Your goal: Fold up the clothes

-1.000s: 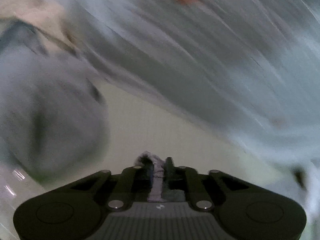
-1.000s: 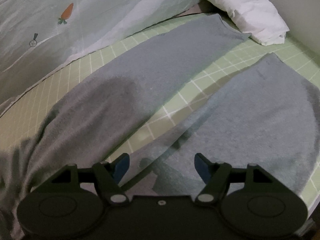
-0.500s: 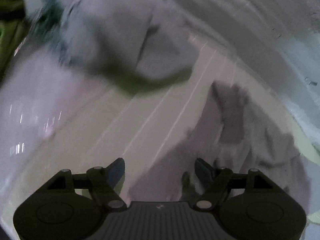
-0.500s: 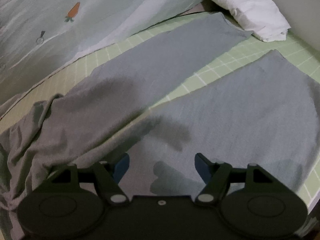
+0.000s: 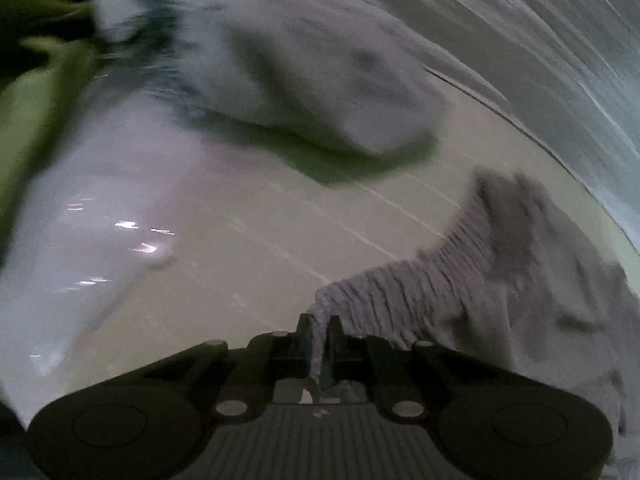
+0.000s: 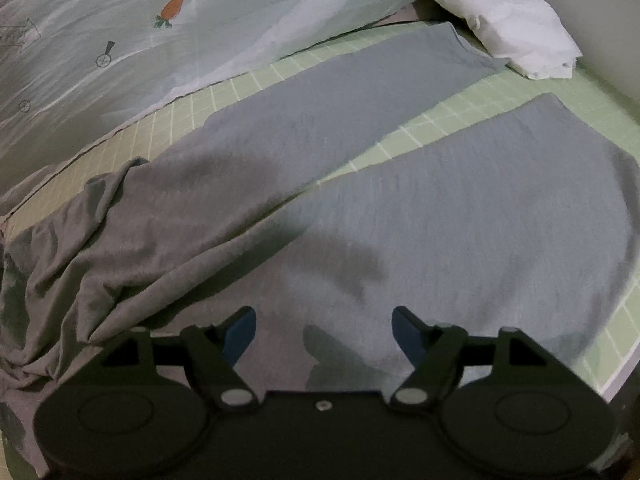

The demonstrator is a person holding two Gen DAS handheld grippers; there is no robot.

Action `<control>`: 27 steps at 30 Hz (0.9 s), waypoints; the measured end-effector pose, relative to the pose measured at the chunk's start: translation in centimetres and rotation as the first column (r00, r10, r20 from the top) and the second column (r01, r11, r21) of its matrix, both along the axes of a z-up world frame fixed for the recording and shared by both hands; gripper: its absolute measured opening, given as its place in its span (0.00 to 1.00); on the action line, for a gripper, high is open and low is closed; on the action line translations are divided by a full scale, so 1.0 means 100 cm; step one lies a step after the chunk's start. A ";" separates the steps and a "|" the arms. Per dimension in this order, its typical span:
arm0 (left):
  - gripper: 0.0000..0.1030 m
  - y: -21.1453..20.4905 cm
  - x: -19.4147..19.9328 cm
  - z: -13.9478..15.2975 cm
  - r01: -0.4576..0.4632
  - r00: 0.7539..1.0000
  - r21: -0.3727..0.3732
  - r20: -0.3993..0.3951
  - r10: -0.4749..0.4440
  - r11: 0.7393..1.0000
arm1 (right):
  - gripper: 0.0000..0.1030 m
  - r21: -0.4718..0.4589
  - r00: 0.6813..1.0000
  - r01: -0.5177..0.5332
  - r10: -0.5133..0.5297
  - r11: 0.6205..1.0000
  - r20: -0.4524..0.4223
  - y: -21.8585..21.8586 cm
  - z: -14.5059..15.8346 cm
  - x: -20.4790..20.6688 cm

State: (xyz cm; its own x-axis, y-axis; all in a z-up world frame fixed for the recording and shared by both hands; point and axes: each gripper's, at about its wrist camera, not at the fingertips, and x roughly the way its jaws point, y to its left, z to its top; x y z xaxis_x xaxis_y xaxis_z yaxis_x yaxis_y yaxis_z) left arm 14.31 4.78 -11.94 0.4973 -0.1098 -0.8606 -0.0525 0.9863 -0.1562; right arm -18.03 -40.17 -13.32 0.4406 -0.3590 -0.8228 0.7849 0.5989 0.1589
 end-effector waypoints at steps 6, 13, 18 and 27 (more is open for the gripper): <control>0.15 0.052 -0.015 -0.006 -0.058 0.998 0.054 -0.014 0.058 0.997 | 0.74 0.026 0.998 -0.056 0.056 0.998 -0.013 0.022 -0.009 0.012; 0.65 0.041 -0.041 0.010 -0.041 0.999 0.071 0.028 0.039 0.997 | 0.79 0.021 0.991 -0.133 0.133 0.991 -0.024 0.034 -0.013 0.019; 0.78 0.009 -0.060 0.025 -0.020 0.997 0.062 0.081 0.015 0.998 | 1.00 -0.060 0.988 -0.156 0.157 0.986 0.008 0.021 -0.006 0.009; 0.80 -0.074 -0.130 0.027 0.021 0.997 0.078 0.070 -0.027 0.997 | 1.00 -0.079 0.999 -0.028 0.031 0.996 0.034 -0.060 -0.015 -0.058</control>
State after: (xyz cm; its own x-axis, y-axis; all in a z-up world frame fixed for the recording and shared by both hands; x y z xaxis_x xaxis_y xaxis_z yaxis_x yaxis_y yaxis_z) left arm 1.33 -2.63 -9.22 0.5552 -0.0571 -0.8298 -0.0200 0.9964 -0.0820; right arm -23.80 -46.19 -14.87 0.4798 -0.4082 -0.7766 0.7614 0.6336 0.1374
